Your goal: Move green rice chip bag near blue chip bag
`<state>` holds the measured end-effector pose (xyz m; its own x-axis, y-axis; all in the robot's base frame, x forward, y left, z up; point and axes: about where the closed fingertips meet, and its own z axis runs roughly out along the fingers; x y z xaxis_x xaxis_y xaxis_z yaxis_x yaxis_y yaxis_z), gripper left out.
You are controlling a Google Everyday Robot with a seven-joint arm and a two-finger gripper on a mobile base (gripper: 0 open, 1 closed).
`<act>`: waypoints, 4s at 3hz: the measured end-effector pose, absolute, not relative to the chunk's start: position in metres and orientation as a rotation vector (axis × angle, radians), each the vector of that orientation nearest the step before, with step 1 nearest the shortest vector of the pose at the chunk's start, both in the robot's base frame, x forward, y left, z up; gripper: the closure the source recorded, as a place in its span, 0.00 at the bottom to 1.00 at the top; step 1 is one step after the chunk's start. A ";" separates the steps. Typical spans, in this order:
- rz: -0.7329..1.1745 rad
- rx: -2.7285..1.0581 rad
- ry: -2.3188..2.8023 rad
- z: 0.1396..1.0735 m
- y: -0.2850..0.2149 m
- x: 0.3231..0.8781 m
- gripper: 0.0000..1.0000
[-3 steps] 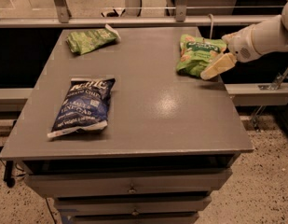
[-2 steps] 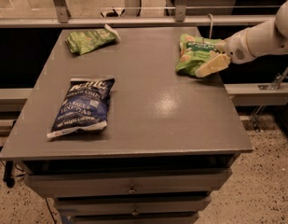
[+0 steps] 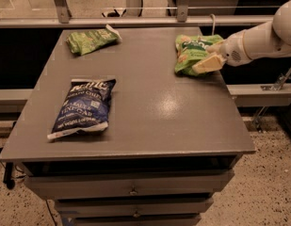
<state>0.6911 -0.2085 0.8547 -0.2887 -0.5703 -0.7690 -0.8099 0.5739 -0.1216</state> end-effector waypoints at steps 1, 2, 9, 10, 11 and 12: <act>0.398 -1.163 1.921 0.874 -0.187 0.674 0.87; 0.482 -1.269 1.777 0.903 -0.146 0.644 1.00; 1.089 -1.578 1.317 0.901 0.036 0.506 0.60; 1.092 -1.575 1.325 0.897 0.034 0.504 0.37; 1.062 -1.562 1.356 0.893 0.025 0.507 0.13; 1.018 -1.545 1.400 0.888 0.010 0.513 0.00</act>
Offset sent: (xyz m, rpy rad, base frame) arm -0.0898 0.1159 0.0920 0.1396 -0.1828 0.4070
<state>0.5131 0.0102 0.8883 0.0643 -0.3539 -0.9331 -0.9967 -0.0688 -0.0426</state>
